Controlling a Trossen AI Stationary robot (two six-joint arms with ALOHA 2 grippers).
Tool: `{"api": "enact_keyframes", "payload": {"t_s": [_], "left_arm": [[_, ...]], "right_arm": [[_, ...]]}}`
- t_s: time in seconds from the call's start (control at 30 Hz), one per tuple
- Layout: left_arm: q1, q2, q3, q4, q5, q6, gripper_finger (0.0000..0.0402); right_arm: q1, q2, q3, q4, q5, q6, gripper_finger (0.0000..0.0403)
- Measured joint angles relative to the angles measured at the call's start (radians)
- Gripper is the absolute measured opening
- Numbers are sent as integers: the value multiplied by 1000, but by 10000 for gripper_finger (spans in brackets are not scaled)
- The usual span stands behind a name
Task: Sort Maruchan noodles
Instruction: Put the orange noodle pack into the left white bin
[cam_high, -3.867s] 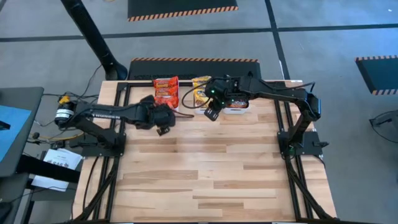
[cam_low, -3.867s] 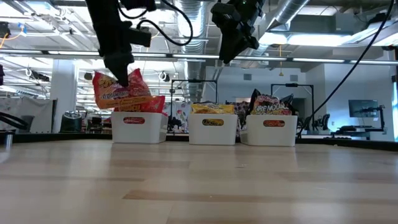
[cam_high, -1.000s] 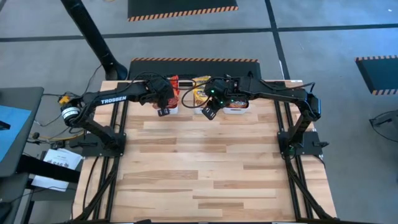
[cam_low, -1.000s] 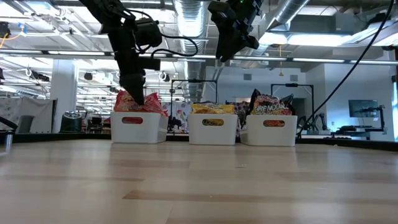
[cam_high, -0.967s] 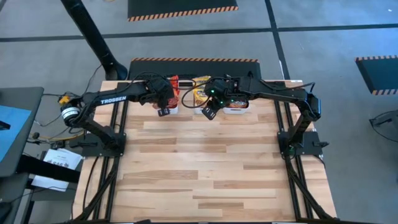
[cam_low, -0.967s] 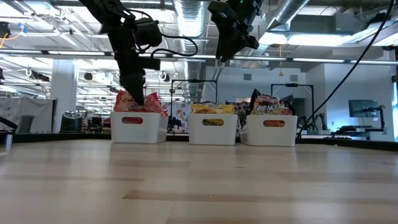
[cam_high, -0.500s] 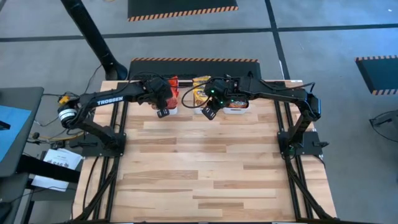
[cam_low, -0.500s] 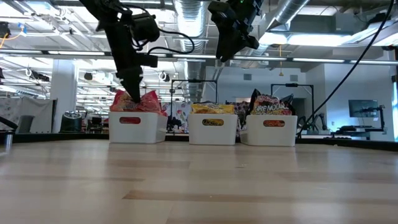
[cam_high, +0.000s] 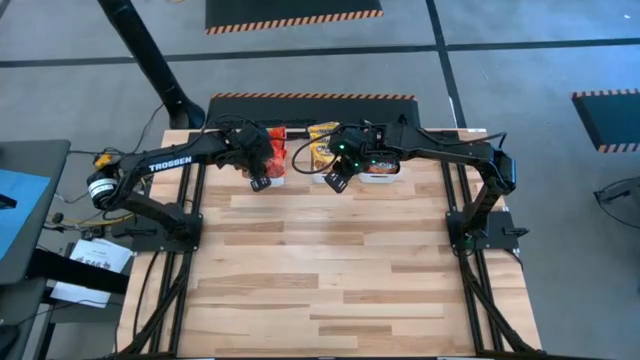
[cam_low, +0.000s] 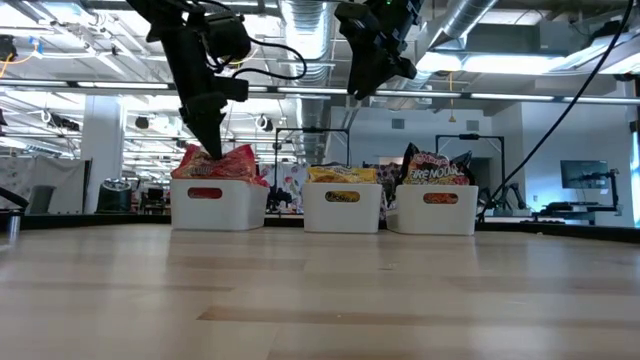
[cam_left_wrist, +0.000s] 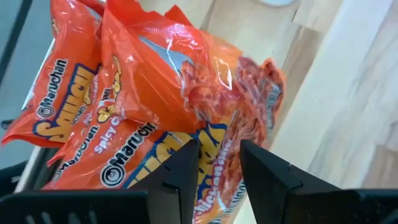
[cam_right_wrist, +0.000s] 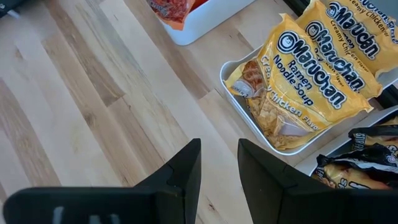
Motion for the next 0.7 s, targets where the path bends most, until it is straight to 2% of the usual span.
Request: {"api": "enact_keyframes", "payload": {"t_s": [0.23,0.43,0.7], "left_arm": [[-1,-2,1,7,76,-82,105],[2,-2,11,-3,56,-75,105],[2,-2,132,-84,43,-59,105]], "right_arm": [[0,0,0,-2,0,0,132],[0,0,0,-3,0,0,132],[0,0,0,-2,0,0,132]]}}
